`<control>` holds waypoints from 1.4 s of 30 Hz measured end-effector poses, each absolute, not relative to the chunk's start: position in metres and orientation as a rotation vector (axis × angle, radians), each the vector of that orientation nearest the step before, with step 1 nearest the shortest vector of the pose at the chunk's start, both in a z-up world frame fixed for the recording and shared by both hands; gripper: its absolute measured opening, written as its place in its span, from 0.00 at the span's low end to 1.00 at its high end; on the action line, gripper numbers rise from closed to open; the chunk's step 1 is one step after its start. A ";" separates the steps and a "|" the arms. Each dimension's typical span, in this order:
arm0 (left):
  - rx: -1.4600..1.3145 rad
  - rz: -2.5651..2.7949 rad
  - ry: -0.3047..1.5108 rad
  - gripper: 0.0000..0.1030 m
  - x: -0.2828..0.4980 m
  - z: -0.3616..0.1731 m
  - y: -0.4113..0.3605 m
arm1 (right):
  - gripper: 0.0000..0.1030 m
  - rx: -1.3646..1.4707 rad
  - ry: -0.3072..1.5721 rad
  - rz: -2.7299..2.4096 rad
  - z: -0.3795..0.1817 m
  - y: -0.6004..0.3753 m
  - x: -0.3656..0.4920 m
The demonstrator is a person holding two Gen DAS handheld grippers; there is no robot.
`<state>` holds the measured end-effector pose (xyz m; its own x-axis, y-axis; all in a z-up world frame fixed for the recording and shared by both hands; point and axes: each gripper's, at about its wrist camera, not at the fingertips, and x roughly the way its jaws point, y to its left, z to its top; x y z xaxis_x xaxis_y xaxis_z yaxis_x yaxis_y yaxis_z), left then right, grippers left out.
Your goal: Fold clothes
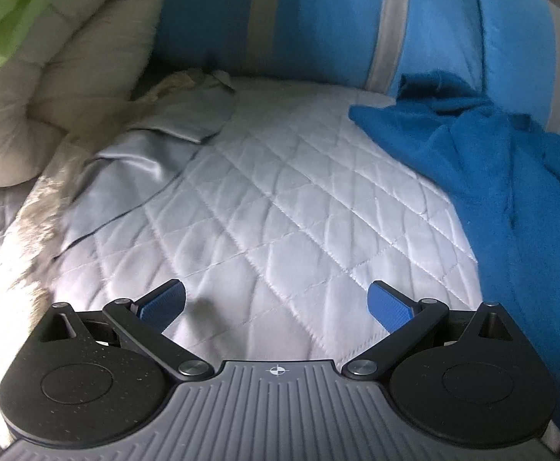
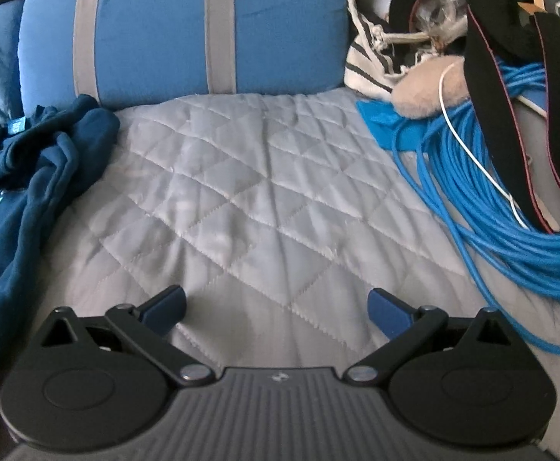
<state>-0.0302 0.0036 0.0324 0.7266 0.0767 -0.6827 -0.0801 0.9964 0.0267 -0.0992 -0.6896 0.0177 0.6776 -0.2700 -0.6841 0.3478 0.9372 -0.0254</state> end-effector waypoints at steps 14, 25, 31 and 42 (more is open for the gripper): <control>-0.017 0.012 0.589 1.00 -0.089 0.122 -0.005 | 1.00 0.039 0.775 -0.396 0.030 -0.677 -0.103; -0.025 -0.133 0.463 1.00 -0.149 0.173 -0.012 | 1.00 0.099 0.444 -0.217 0.140 -0.650 -0.178; -0.085 -0.143 0.459 1.00 -0.178 0.184 0.000 | 1.00 0.082 0.444 -0.124 0.175 -0.645 -0.209; -0.025 -0.098 0.366 1.00 -0.229 0.245 0.022 | 1.00 0.393 0.392 -0.102 0.234 -0.710 -0.267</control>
<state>-0.2289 0.0220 0.2449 0.9292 -0.1003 -0.3556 0.0914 0.9949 -0.0418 -0.2665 -0.7096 0.2340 0.9200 -0.0220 -0.3913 0.1722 0.9196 0.3531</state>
